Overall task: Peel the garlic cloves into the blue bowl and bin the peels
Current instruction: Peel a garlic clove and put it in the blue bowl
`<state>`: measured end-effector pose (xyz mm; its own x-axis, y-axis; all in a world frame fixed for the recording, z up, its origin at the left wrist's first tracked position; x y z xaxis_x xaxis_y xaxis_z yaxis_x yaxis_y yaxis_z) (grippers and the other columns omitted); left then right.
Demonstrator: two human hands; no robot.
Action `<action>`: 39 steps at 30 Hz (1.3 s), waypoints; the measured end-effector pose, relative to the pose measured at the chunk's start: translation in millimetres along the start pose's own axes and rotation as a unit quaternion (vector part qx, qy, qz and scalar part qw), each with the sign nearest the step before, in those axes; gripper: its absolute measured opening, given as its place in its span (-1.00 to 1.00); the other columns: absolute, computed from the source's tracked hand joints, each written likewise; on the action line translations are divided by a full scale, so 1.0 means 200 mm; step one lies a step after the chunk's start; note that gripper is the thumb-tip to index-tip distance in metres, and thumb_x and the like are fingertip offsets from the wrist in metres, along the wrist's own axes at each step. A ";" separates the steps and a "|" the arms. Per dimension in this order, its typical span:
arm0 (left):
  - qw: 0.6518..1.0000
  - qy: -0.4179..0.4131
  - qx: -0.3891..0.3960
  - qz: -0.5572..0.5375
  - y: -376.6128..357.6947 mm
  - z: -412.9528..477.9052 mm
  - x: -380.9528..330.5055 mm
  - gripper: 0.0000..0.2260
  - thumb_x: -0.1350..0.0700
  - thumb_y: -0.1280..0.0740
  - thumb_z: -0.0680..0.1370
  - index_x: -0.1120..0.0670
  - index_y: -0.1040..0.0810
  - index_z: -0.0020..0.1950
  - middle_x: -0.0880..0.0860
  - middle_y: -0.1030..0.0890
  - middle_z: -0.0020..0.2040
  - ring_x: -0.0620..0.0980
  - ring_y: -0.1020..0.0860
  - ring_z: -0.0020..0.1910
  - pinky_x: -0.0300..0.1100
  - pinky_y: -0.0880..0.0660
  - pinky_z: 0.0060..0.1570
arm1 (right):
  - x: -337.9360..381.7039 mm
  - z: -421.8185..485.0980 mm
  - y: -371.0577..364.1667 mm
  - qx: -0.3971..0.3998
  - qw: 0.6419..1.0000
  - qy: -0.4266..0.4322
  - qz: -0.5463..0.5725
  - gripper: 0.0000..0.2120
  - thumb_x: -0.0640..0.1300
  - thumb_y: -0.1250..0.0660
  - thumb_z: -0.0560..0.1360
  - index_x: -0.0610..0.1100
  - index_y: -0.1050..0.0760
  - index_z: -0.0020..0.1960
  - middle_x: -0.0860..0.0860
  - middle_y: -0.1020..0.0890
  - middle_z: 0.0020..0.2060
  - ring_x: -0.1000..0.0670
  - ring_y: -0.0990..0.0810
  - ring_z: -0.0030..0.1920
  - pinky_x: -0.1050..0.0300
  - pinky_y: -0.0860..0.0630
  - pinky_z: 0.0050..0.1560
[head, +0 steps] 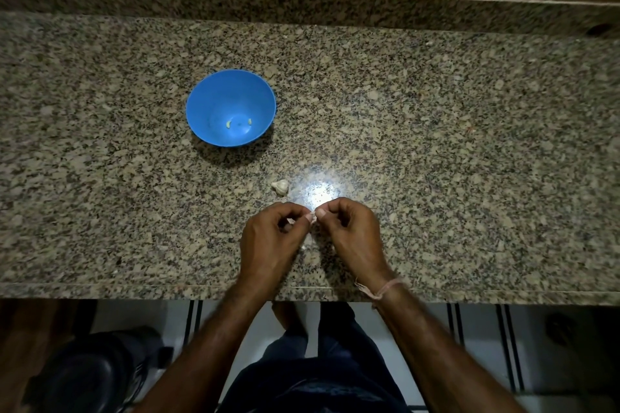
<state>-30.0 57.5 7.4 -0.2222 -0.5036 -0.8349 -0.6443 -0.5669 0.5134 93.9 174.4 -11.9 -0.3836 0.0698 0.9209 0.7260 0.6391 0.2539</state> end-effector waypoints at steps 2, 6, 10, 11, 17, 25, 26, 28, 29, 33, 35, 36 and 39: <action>1.000 0.000 0.006 -0.010 0.01 0.01 0.00 -0.91 -0.07 -0.45 0.55 -0.11 -0.73 -0.02 -0.23 -0.70 -0.12 -0.16 -0.64 -0.16 -0.01 -0.63 -0.12 | 0.01 0.00 0.00 -0.002 1.000 0.005 -0.006 -0.93 -0.16 -0.45 0.60 -0.10 -0.68 -0.05 0.04 -0.74 -0.18 0.04 -0.72 -0.12 -0.04 -0.70 -0.02; 0.999 0.006 0.019 -0.035 0.01 0.03 0.01 -0.93 -0.02 -0.46 0.55 -0.09 -0.74 -0.03 -0.20 -0.71 -0.13 -0.11 -0.66 -0.12 0.03 -0.64 -0.07 | 0.01 0.01 -0.01 0.013 1.000 0.005 -0.008 -0.93 -0.16 -0.45 0.60 -0.09 -0.68 -0.06 0.03 -0.73 -0.19 0.01 -0.72 -0.12 -0.02 -0.69 -0.03; 0.998 0.017 0.027 -0.059 0.02 0.05 0.02 -0.95 0.00 -0.46 0.54 -0.08 -0.71 -0.10 -0.13 -0.69 -0.18 -0.05 -0.65 -0.14 0.01 -0.63 -0.07 | 0.00 0.03 -0.03 0.037 0.999 -0.017 0.022 -0.92 -0.17 -0.44 0.60 -0.15 -0.69 -0.05 -0.03 -0.74 -0.20 -0.05 -0.73 -0.14 -0.03 -0.70 -0.04; 0.997 0.019 0.030 -0.065 0.01 0.05 0.01 -0.95 0.03 -0.46 0.54 -0.06 -0.70 -0.11 -0.11 -0.69 -0.20 -0.04 -0.64 -0.16 0.01 -0.63 -0.10 | 0.00 0.02 -0.03 0.046 0.998 -0.029 0.043 -0.90 -0.18 -0.43 0.61 -0.19 -0.68 -0.04 -0.08 -0.73 -0.21 -0.07 -0.72 -0.17 -0.03 -0.69 -0.06; 0.986 0.059 0.065 -0.142 0.00 0.07 0.00 -0.95 0.15 -0.47 0.57 0.05 -0.73 -0.08 0.00 -0.73 -0.18 0.04 -0.69 -0.12 0.07 -0.63 -0.01 | -0.02 0.00 -0.05 0.097 0.975 -0.100 0.172 -0.81 -0.21 -0.37 0.65 -0.37 -0.62 0.03 -0.16 -0.66 -0.23 -0.03 -0.62 -0.23 0.03 -0.62 -0.08; 0.982 0.081 0.079 -0.151 0.00 0.08 0.01 -0.93 0.18 -0.47 0.55 0.08 -0.75 -0.10 0.02 -0.74 -0.16 0.08 -0.71 -0.07 0.12 -0.63 0.07 | -0.03 0.01 -0.05 0.098 0.972 -0.114 0.182 -0.82 -0.20 -0.39 0.63 -0.34 -0.62 0.00 -0.16 -0.64 -0.23 -0.03 -0.61 -0.24 0.12 -0.62 -0.14; 0.982 0.084 0.077 -0.151 -0.01 0.08 0.01 -0.93 0.19 -0.47 0.55 0.08 -0.75 -0.11 0.03 -0.74 -0.17 0.09 -0.70 -0.07 0.10 -0.63 0.05 | -0.04 0.01 -0.06 0.097 0.969 -0.126 0.191 -0.82 -0.20 -0.39 0.63 -0.34 -0.62 0.00 -0.16 -0.63 -0.23 -0.02 -0.60 -0.24 0.12 -0.61 -0.14; 0.983 0.087 0.074 -0.146 -0.03 0.08 0.02 -0.91 0.21 -0.46 0.55 0.09 -0.74 -0.12 0.05 -0.73 -0.19 0.11 -0.70 -0.10 0.03 -0.64 -0.02 | -0.06 0.01 -0.07 0.094 0.961 -0.151 0.213 -0.84 -0.19 -0.39 0.63 -0.28 -0.63 -0.04 -0.13 -0.63 -0.25 -0.02 -0.58 -0.25 0.13 -0.59 -0.17; 0.983 0.090 0.072 -0.145 -0.03 0.08 0.02 -0.90 0.21 -0.45 0.55 0.08 -0.73 -0.13 0.05 -0.73 -0.20 0.09 -0.69 -0.13 0.00 -0.63 -0.07 | -0.08 0.01 -0.08 0.093 0.956 -0.163 0.225 -0.85 -0.19 -0.39 0.63 -0.25 -0.63 -0.07 -0.12 -0.63 -0.27 -0.01 -0.58 -0.27 0.13 -0.57 -0.18; 0.988 0.088 0.072 -0.103 -0.06 0.07 0.04 -0.90 0.12 -0.46 0.54 0.01 -0.71 -0.18 0.00 -0.70 -0.26 -0.01 -0.67 -0.22 -0.05 -0.60 -0.16 | -0.11 -0.01 -0.11 0.077 0.939 -0.219 0.253 -0.82 -0.18 -0.40 0.62 -0.19 -0.60 -0.15 -0.06 -0.62 -0.32 0.03 -0.55 -0.34 0.15 -0.53 -0.23; 0.993 0.080 0.069 -0.050 -0.07 0.06 0.04 -0.86 0.13 -0.45 0.52 0.00 -0.67 -0.25 -0.03 -0.67 -0.33 -0.13 -0.60 -0.33 -0.15 -0.53 -0.26 | -0.14 -0.01 -0.11 0.061 0.929 -0.249 0.268 -0.81 -0.18 -0.41 0.62 -0.19 -0.60 -0.16 -0.06 -0.61 -0.33 0.04 -0.54 -0.36 0.18 -0.53 -0.26; 0.995 0.074 0.067 -0.022 -0.08 0.05 0.04 -0.85 0.13 -0.45 0.51 -0.01 -0.64 -0.27 -0.04 -0.65 -0.35 -0.15 -0.57 -0.36 -0.16 -0.51 -0.28 | -0.15 -0.01 -0.11 0.052 0.925 -0.256 0.275 -0.81 -0.18 -0.41 0.62 -0.20 -0.59 -0.16 -0.06 -0.61 -0.33 0.03 -0.53 -0.36 0.19 -0.52 -0.28; 0.995 0.073 0.045 0.058 -0.08 0.04 0.05 -0.88 0.07 -0.44 0.48 -0.01 -0.61 -0.26 -0.06 -0.63 -0.37 -0.07 -0.59 -0.35 -0.08 -0.57 -0.27 | -0.15 0.02 -0.07 0.031 0.935 -0.240 0.261 -0.83 -0.17 -0.42 0.61 -0.22 -0.59 -0.13 -0.06 -0.61 -0.34 0.02 -0.52 -0.35 0.19 -0.50 -0.31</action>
<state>-27.7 66.5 -10.1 -0.1939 -0.6546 -0.7307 -0.6845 -0.4432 0.5788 92.7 165.2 -43.6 -0.2098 0.7099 0.6724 0.8564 0.4652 -0.2239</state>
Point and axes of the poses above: each hand's wrist, its own z-axis towards the middle knuckle, its own y-axis out of the back of the hand, x = y × z, the point moved 7 cm from there along z, towards the middle knuckle
